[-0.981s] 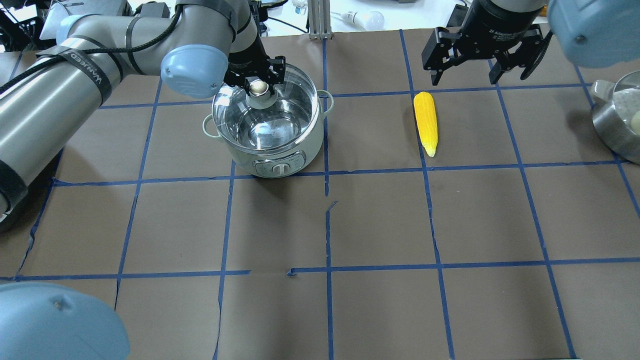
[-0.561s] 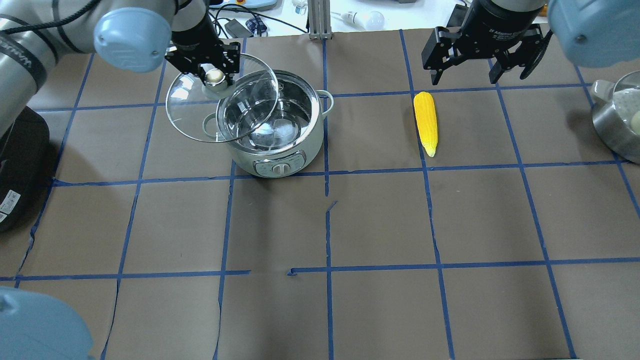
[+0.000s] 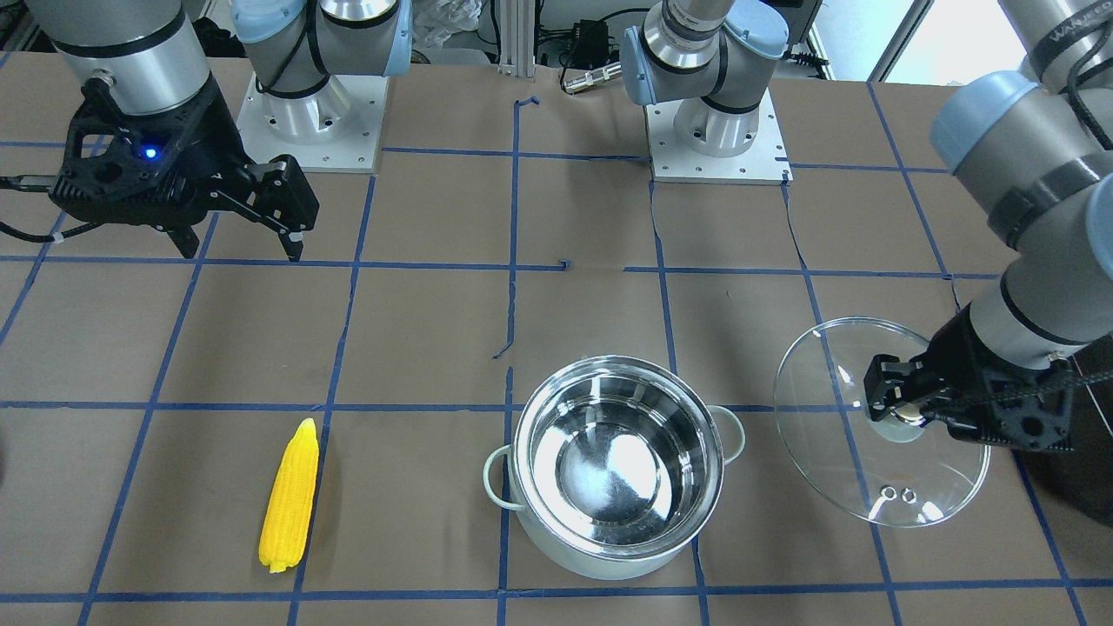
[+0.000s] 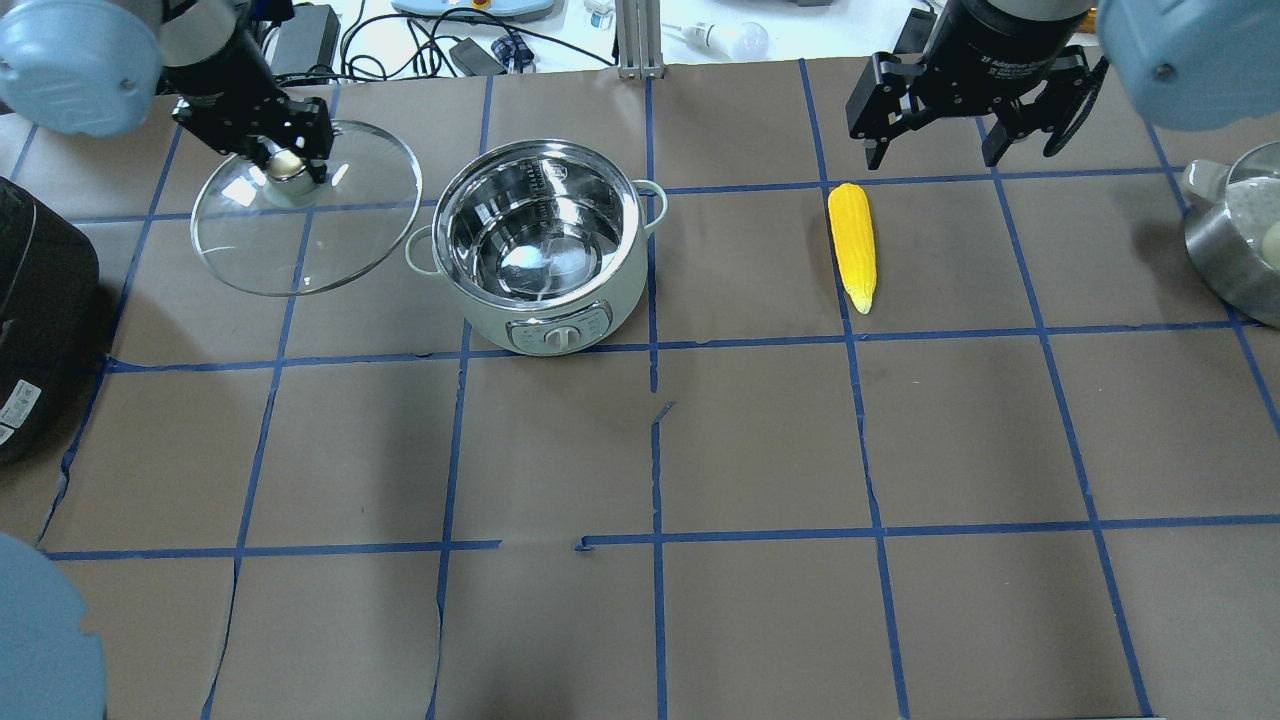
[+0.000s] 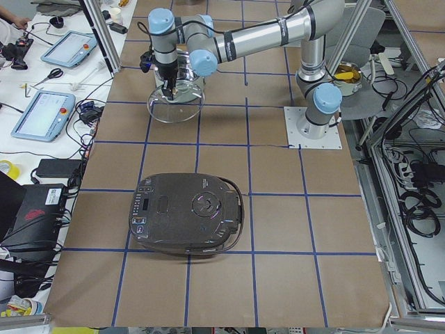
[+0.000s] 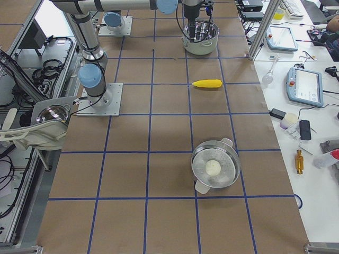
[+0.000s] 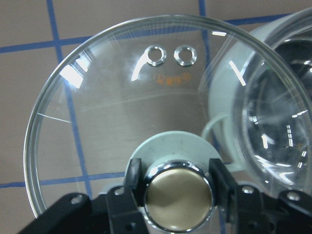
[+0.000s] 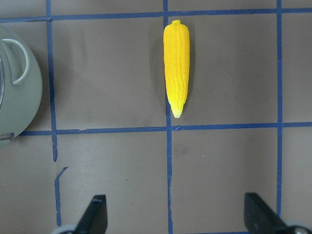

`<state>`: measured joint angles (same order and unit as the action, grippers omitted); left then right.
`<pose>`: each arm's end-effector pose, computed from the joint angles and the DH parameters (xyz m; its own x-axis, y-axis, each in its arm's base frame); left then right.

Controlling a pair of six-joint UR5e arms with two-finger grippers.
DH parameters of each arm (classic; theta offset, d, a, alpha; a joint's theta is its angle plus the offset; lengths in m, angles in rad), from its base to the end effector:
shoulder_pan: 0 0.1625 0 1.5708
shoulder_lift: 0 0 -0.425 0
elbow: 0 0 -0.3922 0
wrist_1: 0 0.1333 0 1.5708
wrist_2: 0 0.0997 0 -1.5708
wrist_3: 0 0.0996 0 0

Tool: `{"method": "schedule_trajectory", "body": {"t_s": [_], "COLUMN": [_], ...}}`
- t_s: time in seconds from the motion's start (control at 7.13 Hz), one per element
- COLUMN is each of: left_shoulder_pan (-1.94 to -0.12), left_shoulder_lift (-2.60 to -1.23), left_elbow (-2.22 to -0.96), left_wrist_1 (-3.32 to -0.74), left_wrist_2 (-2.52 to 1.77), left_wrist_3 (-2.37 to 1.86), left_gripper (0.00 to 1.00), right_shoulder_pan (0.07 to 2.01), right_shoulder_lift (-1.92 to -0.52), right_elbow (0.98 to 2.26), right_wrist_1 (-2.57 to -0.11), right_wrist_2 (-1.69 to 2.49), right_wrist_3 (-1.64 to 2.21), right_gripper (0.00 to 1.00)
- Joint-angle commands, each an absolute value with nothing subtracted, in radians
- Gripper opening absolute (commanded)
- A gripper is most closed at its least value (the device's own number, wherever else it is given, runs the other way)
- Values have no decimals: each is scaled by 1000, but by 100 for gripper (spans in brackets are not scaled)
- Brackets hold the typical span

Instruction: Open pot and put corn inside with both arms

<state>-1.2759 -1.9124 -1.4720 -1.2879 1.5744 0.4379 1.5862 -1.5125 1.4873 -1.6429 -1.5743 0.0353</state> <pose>0.0549 -0.6383 0.3731 -0.9897 0.1421 -0.0203 0.1427 0.9892 -0.0348 0.1410 -0.5236 0.5072 -0.9998 0.0201 0.0001 0.0200 0.9951 -0.0972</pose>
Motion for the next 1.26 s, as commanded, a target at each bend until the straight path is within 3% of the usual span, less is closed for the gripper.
{"method": "schedule_trajectory", "body": {"t_s": [0.0, 0.42, 0.7, 0.98, 1.12], "left_shoulder_pan": [-1213, -1164, -1170, -1170, -1172], "left_shoulder_lift": [-1965, -1983, -1973, -1986, -1985], "left_elbow": [-1592, -1785, -1804, -1804, -1804], "left_wrist_1": [-1066, -850, -841, -839, -838], "left_wrist_2": [1574, 1559, 1559, 1557, 1548], "left_wrist_3": [509, 511, 500, 500, 500], "left_gripper": [8, 4, 6, 38, 44], "right_shoulder_pan": [1585, 1546, 1536, 1504, 1490], "right_shoulder_lift": [-1508, -1424, -1298, -1189, -1131], "right_elbow": [1494, 1499, 1537, 1597, 1591], "right_wrist_1": [-1646, -1692, -1871, -2102, -2141], "right_wrist_2": [-1574, -1572, -1574, -1571, -1562], "right_wrist_3": [34, 17, 6, -69, -92], "right_gripper": [100, 100, 100, 100, 100]}}
